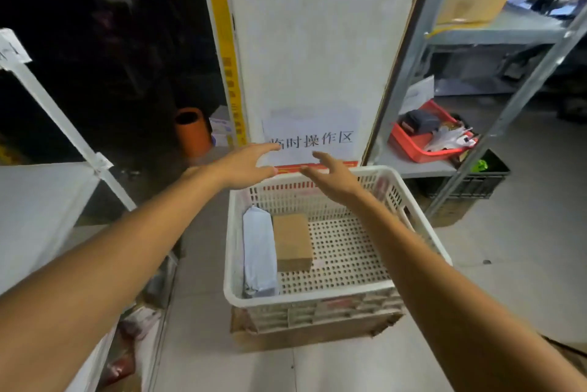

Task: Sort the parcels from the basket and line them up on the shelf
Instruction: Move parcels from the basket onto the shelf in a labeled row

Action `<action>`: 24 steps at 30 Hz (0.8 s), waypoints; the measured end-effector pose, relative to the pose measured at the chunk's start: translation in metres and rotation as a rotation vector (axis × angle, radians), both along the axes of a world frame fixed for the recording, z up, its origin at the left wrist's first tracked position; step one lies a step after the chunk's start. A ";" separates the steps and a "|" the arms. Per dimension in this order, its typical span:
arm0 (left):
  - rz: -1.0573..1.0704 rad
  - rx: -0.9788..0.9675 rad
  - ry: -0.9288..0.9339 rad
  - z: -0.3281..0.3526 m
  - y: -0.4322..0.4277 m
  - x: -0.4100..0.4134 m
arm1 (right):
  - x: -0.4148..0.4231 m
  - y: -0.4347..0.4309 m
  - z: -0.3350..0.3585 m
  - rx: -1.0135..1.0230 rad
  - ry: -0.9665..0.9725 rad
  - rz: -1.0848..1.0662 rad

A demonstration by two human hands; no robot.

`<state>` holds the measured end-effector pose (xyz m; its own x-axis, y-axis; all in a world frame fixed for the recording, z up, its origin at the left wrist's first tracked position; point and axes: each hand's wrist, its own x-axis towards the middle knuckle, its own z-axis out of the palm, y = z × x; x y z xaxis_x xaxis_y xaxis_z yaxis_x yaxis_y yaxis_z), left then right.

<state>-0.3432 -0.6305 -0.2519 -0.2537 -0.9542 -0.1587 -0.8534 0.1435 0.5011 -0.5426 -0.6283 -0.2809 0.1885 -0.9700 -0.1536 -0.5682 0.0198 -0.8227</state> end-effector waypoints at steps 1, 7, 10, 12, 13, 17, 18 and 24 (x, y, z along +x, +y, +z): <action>-0.017 0.021 -0.013 -0.008 -0.002 -0.011 | -0.012 0.002 -0.009 0.020 0.005 0.001; -0.012 0.135 0.012 -0.061 -0.008 -0.056 | -0.069 -0.001 -0.051 0.108 0.007 -0.012; 0.006 0.167 0.040 -0.083 -0.014 -0.063 | -0.079 -0.010 -0.073 0.155 0.004 -0.003; 0.038 0.199 0.054 -0.101 -0.024 -0.060 | -0.078 -0.021 -0.091 0.185 0.010 0.009; 0.043 0.214 0.062 -0.108 -0.027 -0.059 | -0.077 -0.024 -0.096 0.195 0.012 0.016; 0.080 0.267 0.109 -0.146 -0.050 -0.047 | -0.067 -0.050 -0.128 0.276 0.059 0.017; 0.098 0.278 0.126 -0.156 -0.057 -0.043 | -0.064 -0.058 -0.136 0.302 0.074 0.009; 0.176 0.438 0.117 -0.227 -0.084 -0.020 | -0.047 -0.097 -0.193 0.473 0.109 0.002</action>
<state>-0.3636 -0.7142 -0.4790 -0.1343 -0.8341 -0.5351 -0.7802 -0.2439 0.5760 -0.5896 -0.7256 -0.4744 0.1486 -0.7883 -0.5970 -0.6513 0.3762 -0.6590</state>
